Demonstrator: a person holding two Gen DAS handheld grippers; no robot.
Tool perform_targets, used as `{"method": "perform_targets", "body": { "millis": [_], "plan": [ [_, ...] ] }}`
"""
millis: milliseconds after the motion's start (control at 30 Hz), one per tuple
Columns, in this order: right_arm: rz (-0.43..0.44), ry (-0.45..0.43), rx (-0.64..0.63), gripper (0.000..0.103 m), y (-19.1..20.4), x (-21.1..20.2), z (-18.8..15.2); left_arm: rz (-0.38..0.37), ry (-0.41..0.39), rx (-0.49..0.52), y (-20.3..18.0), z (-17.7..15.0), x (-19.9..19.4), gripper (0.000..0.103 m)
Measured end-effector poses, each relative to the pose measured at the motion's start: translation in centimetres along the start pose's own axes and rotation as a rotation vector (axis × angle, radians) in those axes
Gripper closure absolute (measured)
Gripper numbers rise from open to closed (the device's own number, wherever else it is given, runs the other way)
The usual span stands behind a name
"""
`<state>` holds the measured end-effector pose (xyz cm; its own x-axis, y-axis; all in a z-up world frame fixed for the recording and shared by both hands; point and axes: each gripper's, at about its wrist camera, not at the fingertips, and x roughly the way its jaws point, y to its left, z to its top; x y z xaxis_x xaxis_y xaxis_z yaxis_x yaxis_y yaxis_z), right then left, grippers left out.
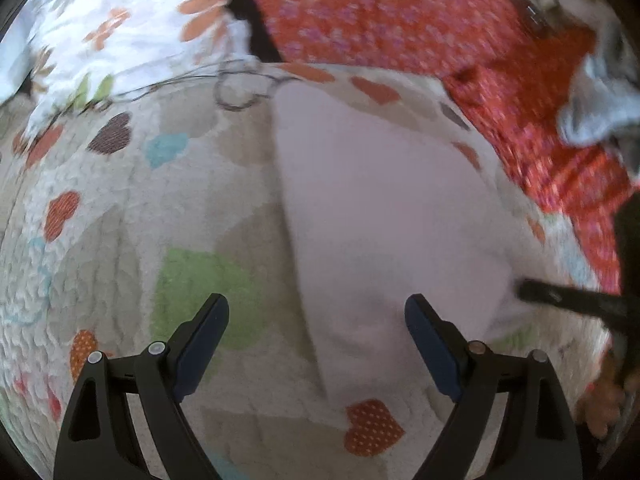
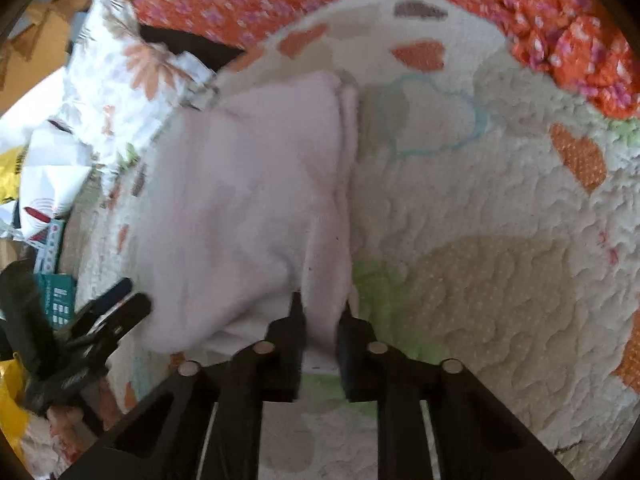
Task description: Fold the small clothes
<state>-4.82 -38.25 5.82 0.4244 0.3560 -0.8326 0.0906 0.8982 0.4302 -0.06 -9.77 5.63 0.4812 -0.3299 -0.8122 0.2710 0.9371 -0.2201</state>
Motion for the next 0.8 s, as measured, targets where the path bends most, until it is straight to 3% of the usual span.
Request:
{"method": "perform_targets", "body": {
  "millis": [100, 133, 233, 300, 367, 433, 467, 533, 567, 600, 800],
  "plan": [
    [0.156, 0.001, 0.035, 0.092, -0.2, -2.7, -0.4, 0.017, -0.025, -0.065, 1.6, 0.6, -0.7, 0.014],
    [0.161, 0.003, 0.025, 0.092, -0.2, -3.3, -0.6, 0.025, -0.027, -0.073, 1.9, 0.7, -0.7, 0.014],
    [0.033, 0.049, -0.008, 0.093, -0.7, -3.1, -1.3, 0.045, -0.016, -0.053, 1.6, 0.8, -0.2, 0.014],
    [-0.100, 0.118, -0.024, 0.093, -1.5, -1.2, -1.6, 0.062, 0.002, -0.019, 0.9, 0.6, 0.4, 0.014],
    [-0.124, 0.155, -0.025, 0.092, -1.7, -0.5, -1.7, 0.091, 0.040, 0.034, 0.1, 0.0, 1.6, 0.014],
    [-0.147, 0.133, -0.053, 0.092, -1.0, -1.1, -1.2, 0.113, 0.085, 0.062, -0.2, -0.4, 2.7, 0.014],
    [-0.162, 0.105, -0.065, 0.087, -0.5, -1.6, -0.9, 0.106, 0.084, 0.049, -0.1, -0.5, 2.7, 0.014],
    [-0.168, 0.040, -0.060, 0.065, -0.2, -2.8, -0.1, 0.066, 0.080, 0.004, 0.6, 0.0, 2.5, 0.014],
    [-0.155, 0.004, -0.042, 0.049, -0.3, -3.3, 0.3, 0.042, 0.072, -0.020, 1.0, 0.2, 2.3, 0.014],
    [-0.137, -0.034, -0.015, 0.043, -0.7, -3.5, 0.8, 0.023, 0.063, -0.048, 1.5, 0.5, 2.2, 0.014],
    [-0.060, -0.088, 0.097, 0.038, -3.2, -1.0, 3.8, -0.075, 0.024, -0.163, 3.1, 2.3, 3.5, 0.013]
  ]
}}
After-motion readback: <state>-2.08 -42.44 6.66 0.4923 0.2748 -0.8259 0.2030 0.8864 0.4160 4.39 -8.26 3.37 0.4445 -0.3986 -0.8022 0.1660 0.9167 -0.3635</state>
